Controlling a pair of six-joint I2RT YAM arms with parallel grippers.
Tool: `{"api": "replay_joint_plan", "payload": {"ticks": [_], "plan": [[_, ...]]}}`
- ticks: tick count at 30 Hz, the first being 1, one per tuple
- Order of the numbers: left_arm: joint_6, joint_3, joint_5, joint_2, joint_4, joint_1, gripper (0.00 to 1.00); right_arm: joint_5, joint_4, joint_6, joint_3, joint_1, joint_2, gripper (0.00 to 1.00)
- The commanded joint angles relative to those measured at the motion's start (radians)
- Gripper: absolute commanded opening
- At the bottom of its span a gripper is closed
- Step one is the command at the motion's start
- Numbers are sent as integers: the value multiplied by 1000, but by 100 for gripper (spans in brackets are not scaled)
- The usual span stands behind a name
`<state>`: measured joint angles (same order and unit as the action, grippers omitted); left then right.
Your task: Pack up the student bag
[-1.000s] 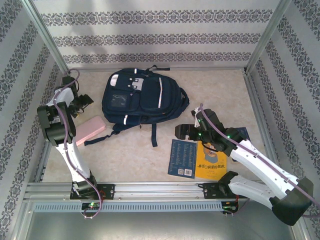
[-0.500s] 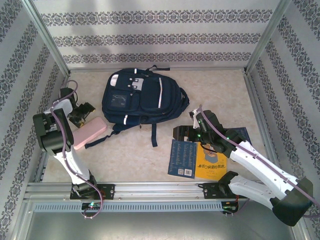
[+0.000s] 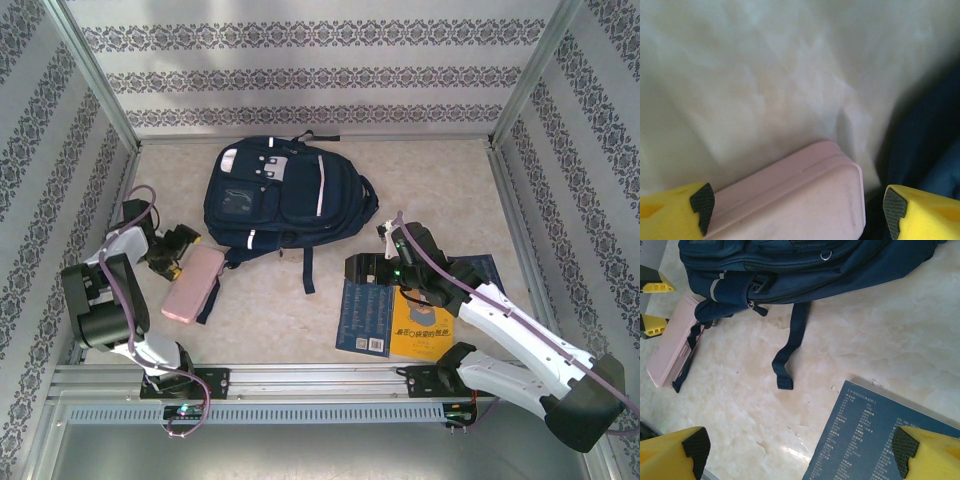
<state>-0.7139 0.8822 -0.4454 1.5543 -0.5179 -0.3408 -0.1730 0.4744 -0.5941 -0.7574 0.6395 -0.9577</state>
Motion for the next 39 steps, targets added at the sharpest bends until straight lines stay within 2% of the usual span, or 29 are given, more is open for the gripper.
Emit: {"api": "replay_joint_plan", "payload": {"ticks": [1,8,17,22,28,33,39], "plan": [[-29,-50,-47,-52,-31,61,89,-19,-24,25,7,14,-14,94],[-10,-118,17,-173,-126,149,93,-22,-28,30,-6,28,-47,94],[1,-143,51,-184,-184,307,96,-6,-5,43,-26,39,-56,95],[2,-102,130,-170,-276,384,96,0,6,46,-36,44,-58,95],[-83,-103,163,-127,-310,429,97,9,3,40,-32,48,-61,95],[-150,-91,133,-65,-299,435,97,11,-4,37,-23,55,-64,95],[-199,-79,117,-124,-281,447,97,25,2,40,-17,64,-61,95]]}}
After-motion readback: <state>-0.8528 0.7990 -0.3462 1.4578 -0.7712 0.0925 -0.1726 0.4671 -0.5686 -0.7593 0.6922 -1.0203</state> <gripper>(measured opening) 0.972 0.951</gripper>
